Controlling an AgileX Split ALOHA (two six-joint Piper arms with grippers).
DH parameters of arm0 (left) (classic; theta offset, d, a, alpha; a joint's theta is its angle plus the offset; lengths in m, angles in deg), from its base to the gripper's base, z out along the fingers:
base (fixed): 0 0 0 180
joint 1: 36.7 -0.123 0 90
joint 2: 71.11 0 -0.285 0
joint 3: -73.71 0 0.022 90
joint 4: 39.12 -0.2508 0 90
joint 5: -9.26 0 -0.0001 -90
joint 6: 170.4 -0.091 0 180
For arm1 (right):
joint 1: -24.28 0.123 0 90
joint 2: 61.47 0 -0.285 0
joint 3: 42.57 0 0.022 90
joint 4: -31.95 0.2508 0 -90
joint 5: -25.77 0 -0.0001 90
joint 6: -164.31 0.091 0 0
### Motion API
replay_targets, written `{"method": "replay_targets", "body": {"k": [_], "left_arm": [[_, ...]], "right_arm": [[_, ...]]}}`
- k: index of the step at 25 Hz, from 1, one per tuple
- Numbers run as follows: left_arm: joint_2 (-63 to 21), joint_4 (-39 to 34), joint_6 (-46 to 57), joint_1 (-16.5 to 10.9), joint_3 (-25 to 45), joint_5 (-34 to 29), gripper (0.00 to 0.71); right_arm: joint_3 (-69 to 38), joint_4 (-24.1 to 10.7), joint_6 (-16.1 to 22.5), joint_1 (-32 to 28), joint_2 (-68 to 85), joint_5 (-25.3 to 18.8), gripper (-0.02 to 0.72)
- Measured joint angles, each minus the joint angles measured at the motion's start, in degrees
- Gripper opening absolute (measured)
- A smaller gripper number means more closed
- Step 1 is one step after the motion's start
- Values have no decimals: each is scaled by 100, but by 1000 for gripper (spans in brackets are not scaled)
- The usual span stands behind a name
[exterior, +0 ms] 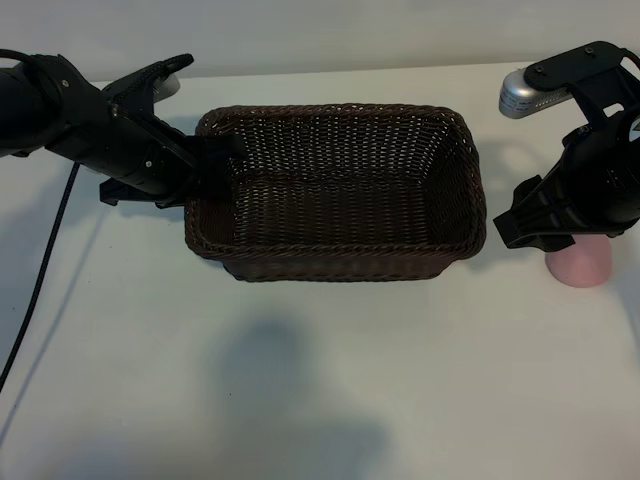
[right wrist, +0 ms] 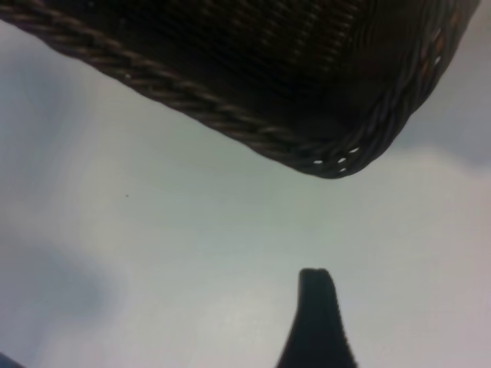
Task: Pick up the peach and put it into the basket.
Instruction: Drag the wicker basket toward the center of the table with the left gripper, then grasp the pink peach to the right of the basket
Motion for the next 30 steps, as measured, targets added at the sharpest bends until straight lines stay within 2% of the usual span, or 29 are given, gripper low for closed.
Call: {"method": "replay_targets", "body": {"k": [6, 8, 13, 18, 22, 30], "left_arm": [[0, 62, 167, 0, -6, -193, 611], [-19, 44, 172, 0, -6, -309, 681], [-449, -598, 415, 0, -6, -639, 698], [-1309, -1726, 1036, 0, -6, -878, 686], [-2047, -2280, 1127, 0, -6, -1220, 676], [-4116, -2667, 712, 0, -6, -1696, 642]], "right_arm": [[0, 0, 0, 0, 0, 0, 512], [0, 0, 0, 0, 0, 0, 512], [0, 0, 0, 0, 0, -6, 512], [0, 0, 0, 0, 0, -23, 512], [0, 0, 0, 0, 0, -28, 512], [0, 0, 2, 0, 0, -99, 512]]}}
